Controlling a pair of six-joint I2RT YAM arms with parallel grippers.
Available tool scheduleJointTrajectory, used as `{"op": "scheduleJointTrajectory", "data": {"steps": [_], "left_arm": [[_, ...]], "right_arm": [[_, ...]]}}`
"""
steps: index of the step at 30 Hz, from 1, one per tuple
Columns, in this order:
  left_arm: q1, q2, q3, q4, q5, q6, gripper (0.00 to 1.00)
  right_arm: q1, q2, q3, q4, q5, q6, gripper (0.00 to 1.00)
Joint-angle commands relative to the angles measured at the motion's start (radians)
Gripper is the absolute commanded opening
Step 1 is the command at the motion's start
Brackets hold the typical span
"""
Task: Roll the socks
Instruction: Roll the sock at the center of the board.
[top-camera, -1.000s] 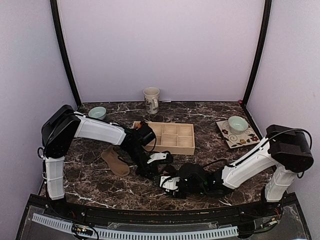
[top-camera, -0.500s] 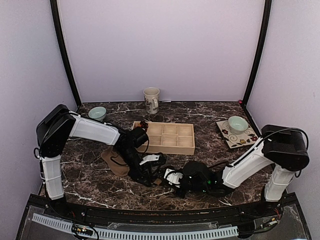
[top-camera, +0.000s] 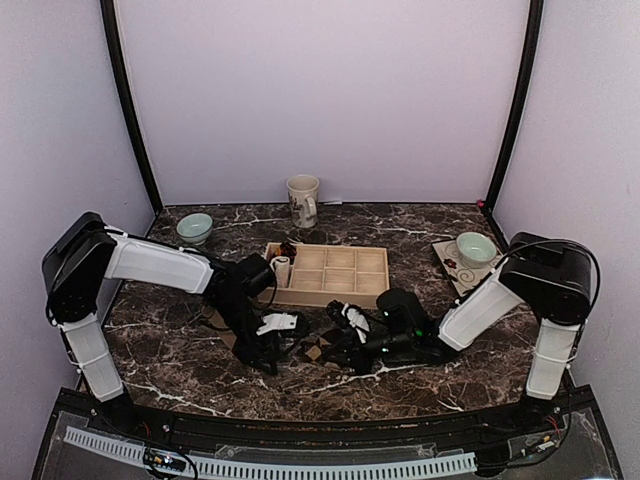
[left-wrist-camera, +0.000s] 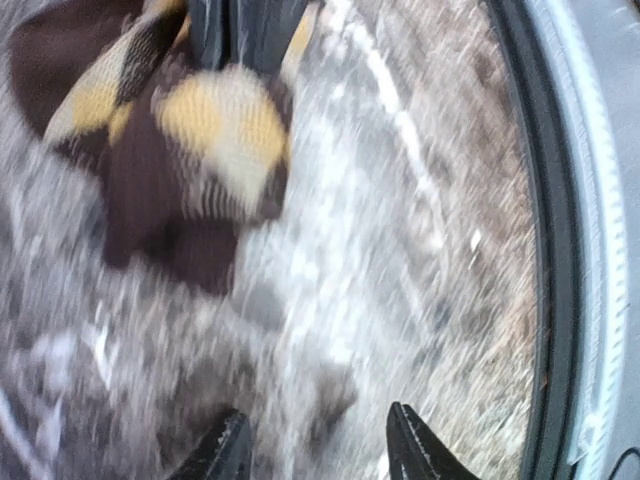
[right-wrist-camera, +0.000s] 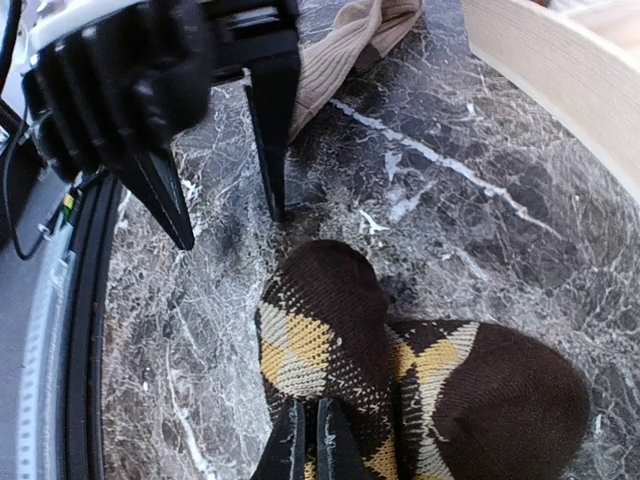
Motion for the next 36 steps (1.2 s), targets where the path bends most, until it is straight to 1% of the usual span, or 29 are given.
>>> {"op": "scheduleJointTrajectory", "data": {"steps": [1, 2, 3, 4, 7, 10, 12, 13, 15, 17, 19, 24, 28, 30, 36], "left_arm": [[0.006, -0.118, -0.055, 0.037, -0.112, 0.065, 0.60], [0.003, -0.140, -0.059, 0.059, -0.103, 0.079, 0.69], [-0.010, -0.157, -0.065, 0.081, -0.096, 0.097, 0.83], [-0.027, -0.163, -0.064, 0.096, -0.096, 0.115, 0.86], [-0.096, -0.138, -0.037, 0.142, -0.134, 0.142, 0.86], [-0.129, -0.094, 0.007, 0.179, -0.142, 0.146, 0.83], [-0.143, -0.082, 0.015, 0.222, -0.150, 0.155, 0.78], [-0.150, -0.083, 0.014, 0.244, -0.151, 0.165, 0.74], [-0.166, -0.090, -0.004, 0.305, -0.173, 0.169, 0.62], [-0.177, -0.098, -0.022, 0.351, -0.196, 0.179, 0.57], [-0.185, -0.103, -0.032, 0.371, -0.213, 0.193, 0.56], [-0.197, -0.114, -0.037, 0.383, -0.261, 0.218, 0.56], [-0.202, -0.158, -0.060, 0.439, -0.301, 0.189, 0.56], [-0.202, -0.159, -0.053, 0.424, -0.324, 0.193, 0.56], [-0.213, -0.149, -0.063, 0.404, -0.310, 0.212, 0.55]], "right_arm": [[-0.060, 0.078, -0.026, -0.243, -0.091, 0.130, 0.00], [-0.068, 0.081, -0.024, -0.254, -0.096, 0.143, 0.00], [-0.078, 0.084, -0.023, -0.258, -0.106, 0.157, 0.00], [-0.093, 0.091, -0.023, -0.259, -0.119, 0.172, 0.00], [-0.121, 0.121, -0.014, -0.267, -0.164, 0.205, 0.00], [-0.130, 0.138, 0.012, -0.300, -0.175, 0.210, 0.00], [-0.141, 0.143, 0.025, -0.317, -0.178, 0.214, 0.00], [-0.149, 0.145, 0.027, -0.320, -0.188, 0.221, 0.00], [-0.168, 0.152, 0.034, -0.329, -0.209, 0.235, 0.00], [-0.179, 0.158, 0.044, -0.362, -0.218, 0.232, 0.00], [-0.190, 0.165, 0.052, -0.394, -0.220, 0.226, 0.00], [-0.211, 0.188, 0.073, -0.446, -0.225, 0.219, 0.00], [-0.220, 0.197, 0.076, -0.446, -0.222, 0.220, 0.00], [-0.224, 0.202, 0.074, -0.443, -0.222, 0.221, 0.00], [-0.236, 0.221, 0.080, -0.452, -0.221, 0.224, 0.00]]}}
